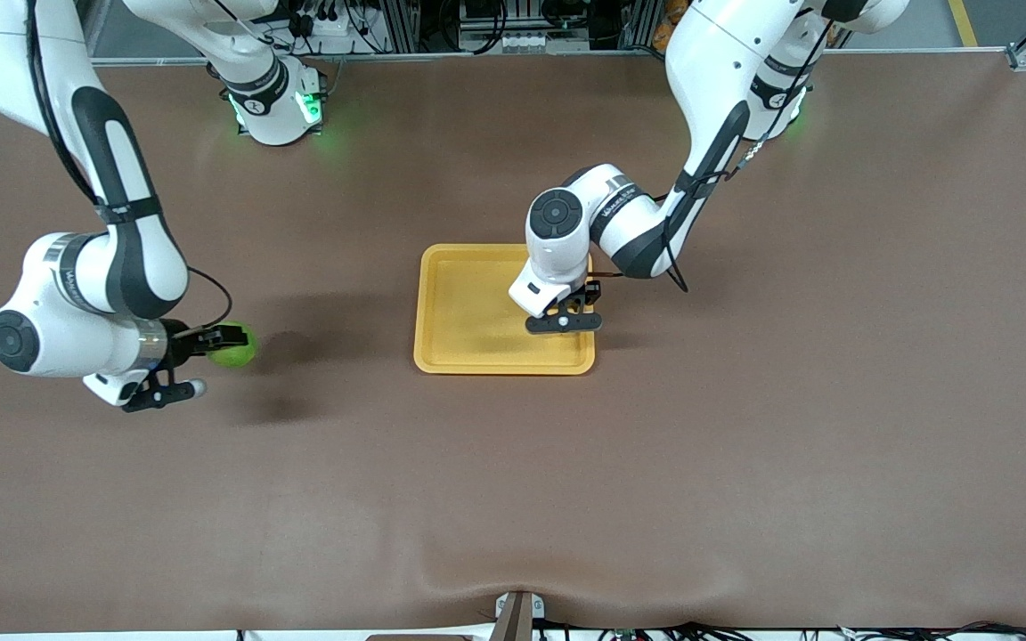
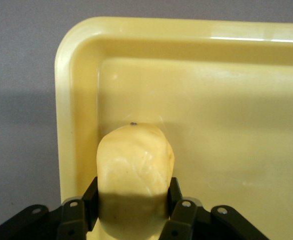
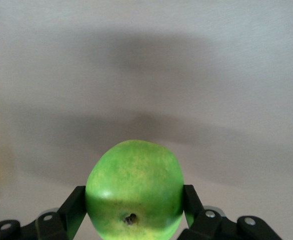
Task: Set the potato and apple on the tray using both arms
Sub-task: 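Lower the potato onto the tray while the right gripper carries the apple toward it, then open and withdraw the left gripper while the right gripper holds the apple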
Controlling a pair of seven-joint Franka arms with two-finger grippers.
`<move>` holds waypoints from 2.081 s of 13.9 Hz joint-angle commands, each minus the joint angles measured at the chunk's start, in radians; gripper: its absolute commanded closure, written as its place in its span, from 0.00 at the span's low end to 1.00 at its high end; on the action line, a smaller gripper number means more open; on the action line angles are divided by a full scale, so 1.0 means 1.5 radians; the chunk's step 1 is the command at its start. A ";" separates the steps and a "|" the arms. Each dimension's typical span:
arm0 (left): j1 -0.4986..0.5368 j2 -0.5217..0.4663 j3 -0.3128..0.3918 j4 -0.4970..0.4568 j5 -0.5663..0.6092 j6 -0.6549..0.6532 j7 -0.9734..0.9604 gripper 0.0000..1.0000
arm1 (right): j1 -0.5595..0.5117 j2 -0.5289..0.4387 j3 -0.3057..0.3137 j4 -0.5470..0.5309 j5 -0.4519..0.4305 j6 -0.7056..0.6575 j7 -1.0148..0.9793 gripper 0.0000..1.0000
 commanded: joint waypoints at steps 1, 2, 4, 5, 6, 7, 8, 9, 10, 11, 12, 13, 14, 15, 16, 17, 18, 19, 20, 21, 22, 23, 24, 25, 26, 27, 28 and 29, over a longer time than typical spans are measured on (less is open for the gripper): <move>-0.012 0.006 0.012 0.017 0.036 -0.015 -0.018 0.77 | 0.050 -0.026 -0.004 -0.005 0.037 -0.033 0.078 0.58; -0.012 0.006 0.012 0.018 0.036 -0.032 -0.018 0.61 | 0.067 -0.027 -0.004 -0.005 0.058 -0.047 0.104 0.58; -0.008 0.003 0.011 0.027 0.038 -0.065 -0.018 0.48 | 0.088 -0.027 -0.004 -0.005 0.120 -0.068 0.121 0.58; -0.010 0.003 0.011 0.031 0.040 -0.075 -0.018 0.48 | 0.090 -0.027 -0.004 -0.006 0.142 -0.074 0.121 0.58; -0.010 0.004 0.011 0.032 0.040 -0.075 -0.018 0.47 | 0.098 -0.026 -0.004 -0.008 0.161 -0.076 0.121 0.58; -0.010 0.005 0.011 0.034 0.039 -0.075 -0.018 0.41 | 0.114 -0.026 -0.004 -0.011 0.178 -0.076 0.121 0.58; -0.009 0.005 0.011 0.038 0.039 -0.075 -0.019 0.13 | 0.128 -0.026 -0.005 -0.012 0.191 -0.075 0.128 0.59; -0.008 0.005 0.011 0.041 0.040 -0.075 -0.018 0.00 | 0.141 -0.025 -0.005 -0.011 0.200 -0.071 0.158 0.60; -0.007 0.005 0.011 0.046 0.039 -0.076 -0.017 0.00 | 0.160 -0.024 -0.005 -0.009 0.210 -0.064 0.186 0.61; -0.005 0.003 0.011 0.053 0.039 -0.076 -0.017 0.00 | 0.181 -0.023 -0.005 -0.010 0.223 -0.045 0.208 0.62; -0.005 0.000 0.011 0.056 0.039 -0.076 -0.017 0.00 | 0.204 -0.020 -0.005 -0.012 0.230 -0.014 0.232 0.62; -0.002 -0.008 0.011 0.056 0.039 -0.078 -0.016 0.00 | 0.231 -0.013 -0.005 -0.014 0.230 0.010 0.262 0.62; 0.004 -0.022 0.011 0.057 0.039 -0.091 -0.014 0.00 | 0.254 -0.011 -0.005 -0.016 0.230 0.016 0.296 0.62; 0.019 -0.036 0.011 0.073 0.032 -0.116 -0.012 0.00 | 0.273 -0.010 -0.005 -0.019 0.230 0.022 0.332 0.64; 0.032 -0.044 0.006 0.092 0.031 -0.155 -0.009 0.00 | 0.294 -0.008 -0.006 -0.022 0.230 0.042 0.357 0.65; 0.042 -0.058 0.006 0.114 0.030 -0.202 -0.002 0.00 | 0.310 -0.004 -0.005 -0.031 0.230 0.068 0.371 0.65; 0.047 -0.067 0.004 0.134 0.028 -0.242 0.010 0.00 | 0.326 0.000 -0.005 -0.033 0.230 0.091 0.386 0.65; 0.061 -0.082 0.004 0.147 0.015 -0.272 0.032 0.00 | 0.346 0.006 -0.006 -0.033 0.230 0.110 0.404 0.65; 0.078 -0.098 0.004 0.155 -0.005 -0.291 0.063 0.00 | 0.357 0.015 -0.006 -0.035 0.229 0.125 0.419 0.65; 0.094 -0.117 0.004 0.157 -0.023 -0.305 0.098 0.00 | 0.364 0.022 -0.006 -0.036 0.229 0.131 0.421 0.64; 0.115 -0.141 0.004 0.157 -0.039 -0.319 0.133 0.00 | 0.370 0.027 -0.006 -0.038 0.229 0.136 0.422 0.65; 0.137 -0.161 0.003 0.157 -0.053 -0.334 0.167 0.00 | 0.374 0.030 -0.007 -0.039 0.229 0.146 0.423 0.64; 0.159 -0.180 0.003 0.157 -0.066 -0.350 0.196 0.00 | 0.374 0.033 -0.007 -0.039 0.229 0.153 0.421 0.64; 0.177 -0.198 0.003 0.157 -0.079 -0.361 0.222 0.00 | 0.375 0.038 -0.006 -0.039 0.229 0.155 0.422 0.64; 0.197 -0.218 0.003 0.157 -0.088 -0.378 0.241 0.00 | 0.378 0.039 -0.007 -0.038 0.229 0.161 0.421 0.64; 0.213 -0.234 0.003 0.157 -0.092 -0.401 0.260 0.00 | 0.381 0.043 -0.007 -0.039 0.228 0.175 0.421 0.63; 0.226 -0.250 0.003 0.157 -0.093 -0.419 0.276 0.00 | 0.381 0.047 -0.007 -0.039 0.227 0.183 0.421 0.63; 0.243 -0.266 0.003 0.157 -0.093 -0.434 0.291 0.00 | 0.381 0.047 -0.008 -0.038 0.223 0.184 0.421 0.63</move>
